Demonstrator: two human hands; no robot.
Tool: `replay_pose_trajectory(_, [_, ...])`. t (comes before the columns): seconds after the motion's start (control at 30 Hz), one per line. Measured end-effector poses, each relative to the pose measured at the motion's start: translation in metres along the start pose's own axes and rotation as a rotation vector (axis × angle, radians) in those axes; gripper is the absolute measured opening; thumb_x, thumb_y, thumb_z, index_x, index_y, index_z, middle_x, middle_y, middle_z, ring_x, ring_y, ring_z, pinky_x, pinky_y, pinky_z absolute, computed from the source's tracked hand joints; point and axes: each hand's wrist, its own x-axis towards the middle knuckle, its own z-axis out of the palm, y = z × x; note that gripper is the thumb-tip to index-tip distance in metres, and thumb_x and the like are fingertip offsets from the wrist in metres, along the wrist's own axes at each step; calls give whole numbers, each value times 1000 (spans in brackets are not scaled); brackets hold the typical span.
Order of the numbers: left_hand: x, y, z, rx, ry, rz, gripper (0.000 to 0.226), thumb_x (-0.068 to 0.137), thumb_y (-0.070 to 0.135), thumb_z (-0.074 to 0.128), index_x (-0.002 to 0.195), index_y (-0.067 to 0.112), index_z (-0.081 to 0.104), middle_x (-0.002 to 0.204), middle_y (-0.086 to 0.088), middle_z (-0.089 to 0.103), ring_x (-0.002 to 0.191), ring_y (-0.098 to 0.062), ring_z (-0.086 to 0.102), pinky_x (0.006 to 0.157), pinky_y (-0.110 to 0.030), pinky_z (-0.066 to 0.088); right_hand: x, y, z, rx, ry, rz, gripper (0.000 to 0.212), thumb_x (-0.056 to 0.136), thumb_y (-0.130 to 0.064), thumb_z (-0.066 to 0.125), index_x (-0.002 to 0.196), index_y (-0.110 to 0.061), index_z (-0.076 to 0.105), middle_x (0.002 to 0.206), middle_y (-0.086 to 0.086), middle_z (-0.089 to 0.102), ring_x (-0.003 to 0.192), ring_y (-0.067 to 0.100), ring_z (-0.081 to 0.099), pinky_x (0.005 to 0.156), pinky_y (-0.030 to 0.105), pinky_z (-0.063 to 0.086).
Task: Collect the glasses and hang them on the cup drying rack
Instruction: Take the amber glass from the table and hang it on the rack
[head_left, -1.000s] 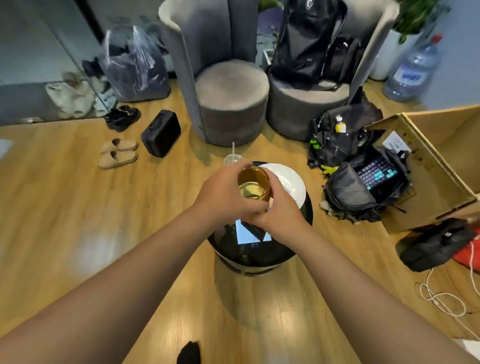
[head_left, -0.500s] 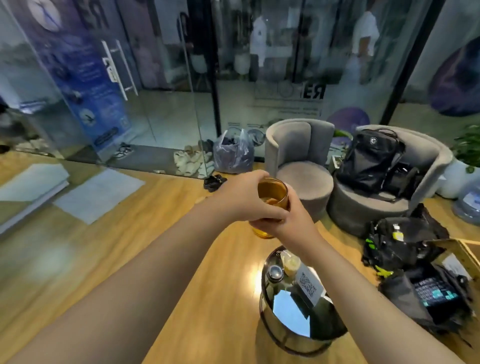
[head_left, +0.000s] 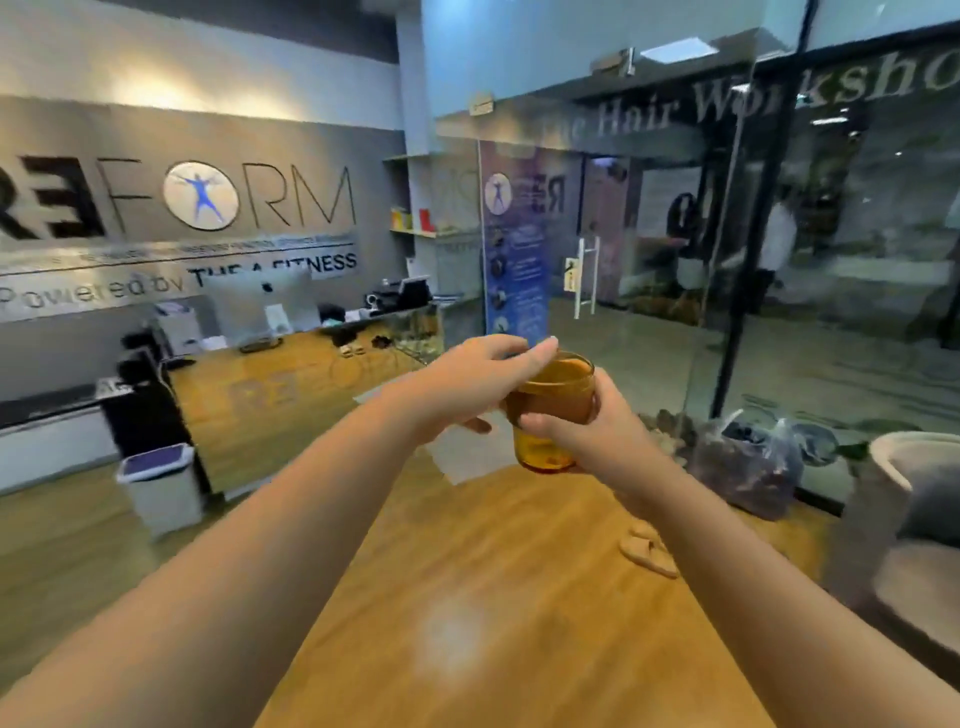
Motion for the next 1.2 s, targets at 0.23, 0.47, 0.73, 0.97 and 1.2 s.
replay_pose_trajectory(0.23, [-117,-107,-180,63,345,-153,55,104,61,32,141,27,55,131,1,61,111,-22,64,95,-49,56,39,-72,219,137,-280,-92,63,77,-35,91,128,-40,55,119,-10,69,105,9,70,76,29,63])
replay_pose_trajectory(0.47, [-251,-199,-325,116,705,-368,55,104,62,32,137,28,58,129,0,65,111,-19,64,97,-45,53,52,-130,427,235,-568,-190,71,70,-41,95,130,-37,57,121,-8,71,110,15,71,88,46,63])
replay_pose_trajectory(0.73, [-439,-292,-424,156,1217,-625,47,107,50,38,131,21,66,119,-1,70,100,-14,68,83,-30,52,30,-185,659,386,-1003,-252,73,69,-46,93,130,-42,53,123,-13,66,113,13,66,91,41,61])
replay_pose_trajectory(0.97, [-574,-322,-448,165,1636,-863,42,105,52,44,124,25,69,114,2,73,103,-16,70,84,-31,53,-7,-235,818,489,-1355,-331,74,61,-53,91,125,-41,56,121,-13,69,108,7,67,83,28,57])
replay_pose_trajectory(1.2, [-657,-317,-450,322,1836,-1031,43,107,43,44,133,15,64,120,-1,68,98,-3,64,70,-9,49,-83,-281,933,551,-1650,-374,60,70,-44,91,117,-46,54,116,-15,68,106,9,66,85,36,59])
